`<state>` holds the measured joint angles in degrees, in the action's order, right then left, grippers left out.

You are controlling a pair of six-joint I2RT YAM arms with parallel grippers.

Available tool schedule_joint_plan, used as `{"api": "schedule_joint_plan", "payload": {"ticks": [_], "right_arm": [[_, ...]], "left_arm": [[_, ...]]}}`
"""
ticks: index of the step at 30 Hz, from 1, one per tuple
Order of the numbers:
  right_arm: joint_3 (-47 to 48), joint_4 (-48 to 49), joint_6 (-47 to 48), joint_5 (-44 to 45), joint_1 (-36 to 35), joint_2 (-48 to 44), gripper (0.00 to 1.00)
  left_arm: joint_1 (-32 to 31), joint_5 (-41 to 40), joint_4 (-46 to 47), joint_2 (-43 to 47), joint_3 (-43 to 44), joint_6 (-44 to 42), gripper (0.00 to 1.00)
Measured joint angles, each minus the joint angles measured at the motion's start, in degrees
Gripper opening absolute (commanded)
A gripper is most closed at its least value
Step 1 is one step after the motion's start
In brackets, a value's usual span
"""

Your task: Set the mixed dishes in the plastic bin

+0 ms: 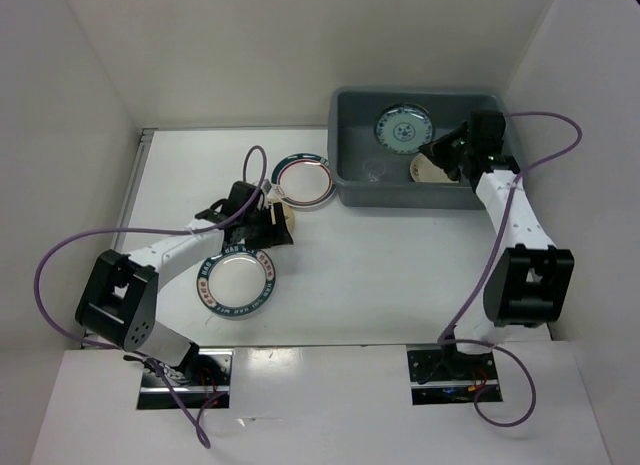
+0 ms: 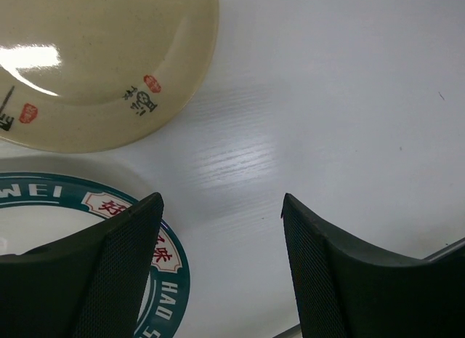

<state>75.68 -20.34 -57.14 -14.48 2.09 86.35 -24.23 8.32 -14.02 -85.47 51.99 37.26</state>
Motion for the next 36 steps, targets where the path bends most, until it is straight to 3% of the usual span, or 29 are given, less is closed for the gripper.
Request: {"api": "schedule_joint_plan", "payload": {"ticks": [7, 22, 25, 28, 30, 36], "right_arm": [[8.31, -0.09, 5.62, 6.69, 5.14, 13.46, 0.0], [20.11, -4.39, 12.13, 14.64, 5.55, 32.35, 0.0], [21.64, -5.49, 12.74, 15.32, 5.55, 34.73, 0.15], [22.03, -6.01, 13.35, 15.69, 5.55, 35.54, 0.21], [22.21, -6.21, 13.64, 16.06, 5.55, 35.52, 0.35], [22.6, -6.36, 14.8, 17.0, 5.55, 34.25, 0.47]], "left_arm": [[0.0, -1.2, -0.85, -0.76, 1.6, -2.14, 0.76], [0.0, -3.19, -1.88, -0.81, 1.81, -2.84, 0.82], [0.0, -3.37, -1.92, -0.81, 1.84, -2.84, 0.82], [0.0, -3.54, -1.95, -0.81, 1.84, -2.86, 0.82], [0.0, -3.56, -1.95, -0.81, 1.88, -2.86, 0.82], [0.81, -3.08, -2.23, -0.81, 2.45, -2.71, 0.83]]}}
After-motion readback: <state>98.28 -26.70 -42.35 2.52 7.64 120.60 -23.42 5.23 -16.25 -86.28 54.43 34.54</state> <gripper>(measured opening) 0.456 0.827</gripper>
